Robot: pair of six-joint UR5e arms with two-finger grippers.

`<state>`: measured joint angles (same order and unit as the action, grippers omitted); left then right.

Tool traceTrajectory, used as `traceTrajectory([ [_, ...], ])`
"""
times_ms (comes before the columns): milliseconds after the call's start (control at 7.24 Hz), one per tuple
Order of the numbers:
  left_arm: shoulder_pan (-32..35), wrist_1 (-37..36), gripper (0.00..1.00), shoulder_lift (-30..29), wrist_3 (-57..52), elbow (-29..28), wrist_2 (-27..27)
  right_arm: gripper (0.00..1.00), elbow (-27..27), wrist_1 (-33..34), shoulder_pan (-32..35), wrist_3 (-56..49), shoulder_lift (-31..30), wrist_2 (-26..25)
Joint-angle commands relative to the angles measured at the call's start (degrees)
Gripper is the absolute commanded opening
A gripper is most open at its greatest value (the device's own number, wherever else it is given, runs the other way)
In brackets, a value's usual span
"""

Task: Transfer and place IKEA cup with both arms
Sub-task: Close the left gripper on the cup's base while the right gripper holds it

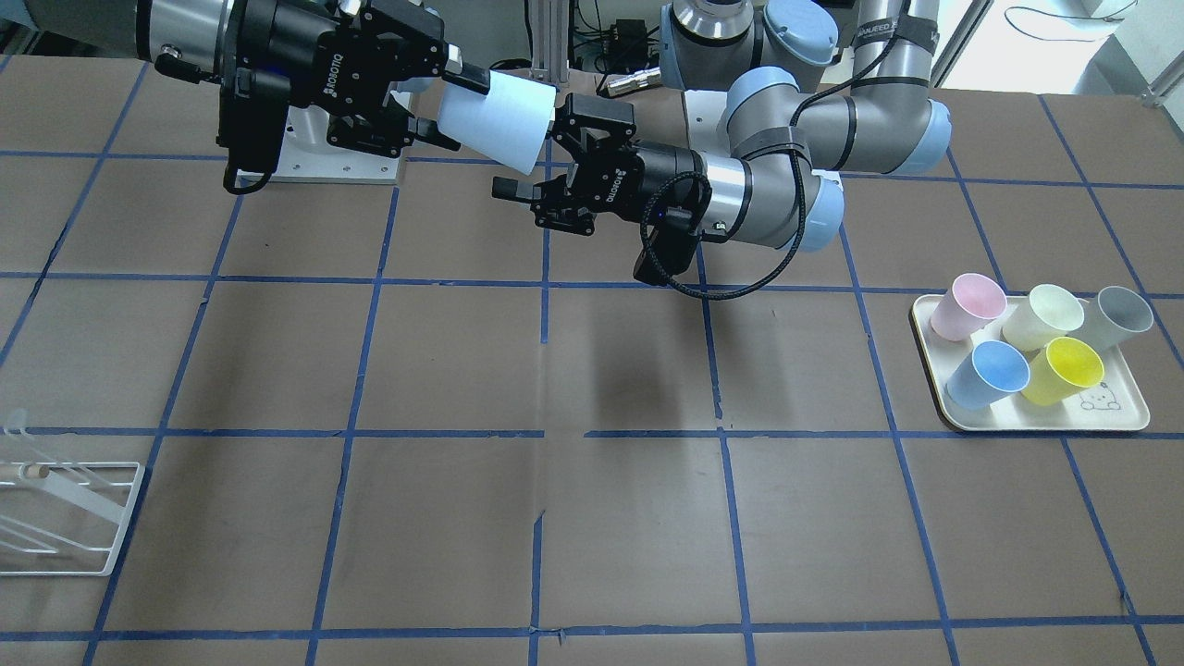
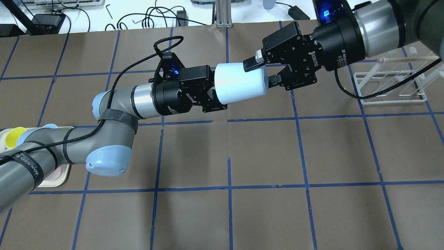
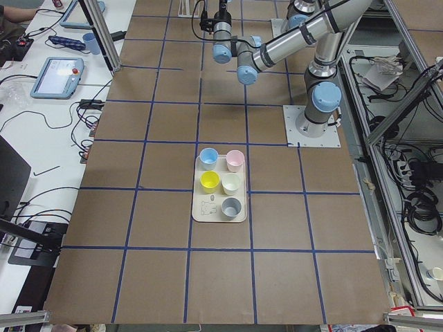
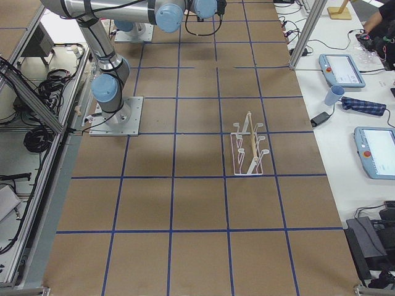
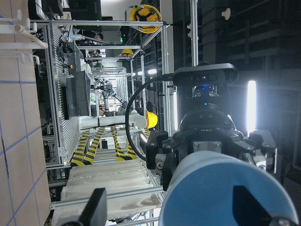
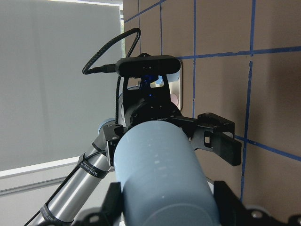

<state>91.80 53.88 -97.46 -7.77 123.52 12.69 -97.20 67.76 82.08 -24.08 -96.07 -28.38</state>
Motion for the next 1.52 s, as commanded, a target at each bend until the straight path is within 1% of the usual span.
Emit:
traceTrajectory([
  [0, -0.04, 0.00, 0.45, 0.86, -0.05, -0.30, -0.12, 0.27, 0.08, 0.00, 0.01, 0.09, -0.08, -0.01],
  [138, -0.04, -0.09, 0.27, 1.12, -0.06, -0.30, -0.20, 0.28, 0.08, 0.00, 0.10, 0.00, -0.08, -0.01],
  [276, -0.13, -0.09, 0.00, 1.74, -0.14, -0.30, -0.29, 0.29, 0.08, 0.00, 0.01, 0.00, 0.00, 0.08],
  [414, -0.13, -0.09, 0.00, 1.92, -0.23, -0.30, -0.29, 0.31, 0.08, 0.00, 0.01, 0.00, 0.01, 0.08],
  [552, -0.21, -0.09, 0.00, 1.83, -0.14, -0.30, -0.29, 0.48, 0.08, 0.09, 0.01, 0.00, 0.01, 0.17],
  [691, -0.22, -0.09, 0.00, 1.92, -0.14, -0.30, -0.29, 0.99, 0.08, 0.09, 0.01, 0.00, 0.01, 0.17],
  [1381, -0.30, -0.09, 0.00, 2.18, -0.14, -0.13, -1.08, 1.00, 1.04, 0.09, 0.01, 1.75, 0.53, -0.36],
])
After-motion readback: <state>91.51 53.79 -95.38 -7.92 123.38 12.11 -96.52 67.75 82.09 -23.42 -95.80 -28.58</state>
